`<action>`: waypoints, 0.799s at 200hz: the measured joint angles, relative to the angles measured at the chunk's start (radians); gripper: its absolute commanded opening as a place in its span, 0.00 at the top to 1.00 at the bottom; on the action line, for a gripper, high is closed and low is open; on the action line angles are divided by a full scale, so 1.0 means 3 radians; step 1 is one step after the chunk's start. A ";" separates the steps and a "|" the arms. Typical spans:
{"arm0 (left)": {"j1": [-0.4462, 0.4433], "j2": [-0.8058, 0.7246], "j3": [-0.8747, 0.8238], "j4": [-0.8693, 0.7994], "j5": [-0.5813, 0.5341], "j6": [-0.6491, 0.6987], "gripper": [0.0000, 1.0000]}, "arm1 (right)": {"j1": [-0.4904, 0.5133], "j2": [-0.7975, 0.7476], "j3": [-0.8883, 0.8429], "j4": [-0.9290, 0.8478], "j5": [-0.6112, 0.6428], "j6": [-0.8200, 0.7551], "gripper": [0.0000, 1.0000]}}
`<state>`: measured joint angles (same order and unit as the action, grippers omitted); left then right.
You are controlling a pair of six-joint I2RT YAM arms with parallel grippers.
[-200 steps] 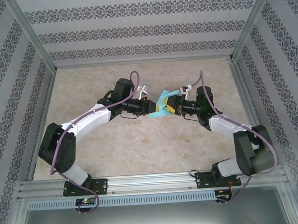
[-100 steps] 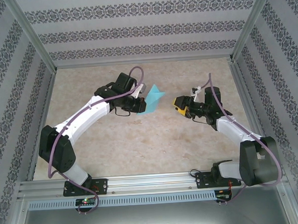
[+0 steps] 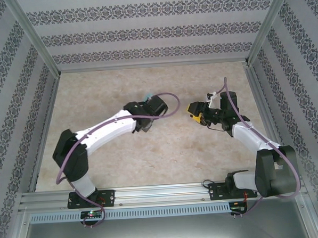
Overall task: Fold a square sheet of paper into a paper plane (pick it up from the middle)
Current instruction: Turn over the paper at the center of the table.
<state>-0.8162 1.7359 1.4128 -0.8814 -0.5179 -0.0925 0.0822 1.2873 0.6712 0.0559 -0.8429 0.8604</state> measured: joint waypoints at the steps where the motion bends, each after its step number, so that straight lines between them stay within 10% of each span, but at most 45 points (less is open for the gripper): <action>1: -0.0006 0.0010 -0.0004 0.0001 -0.0006 0.0001 0.88 | -0.0001 0.0000 0.0001 0.0000 0.0000 0.0000 0.38; 100: -0.0777 0.0745 -0.0275 0.0356 -0.0193 0.0134 0.77 | -0.0225 0.0187 0.0173 -0.0276 -0.0065 -0.0193 0.35; 160: -0.0880 0.0912 -0.0270 0.0456 -0.0011 0.0168 0.53 | -0.0225 0.0324 0.0192 -0.0309 -0.0107 -0.0277 0.36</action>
<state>-1.0801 2.0094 1.3319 -0.7444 -0.5213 -0.0422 0.0147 1.3846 0.7288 -0.0368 -0.8749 0.7773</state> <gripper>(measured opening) 0.431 0.647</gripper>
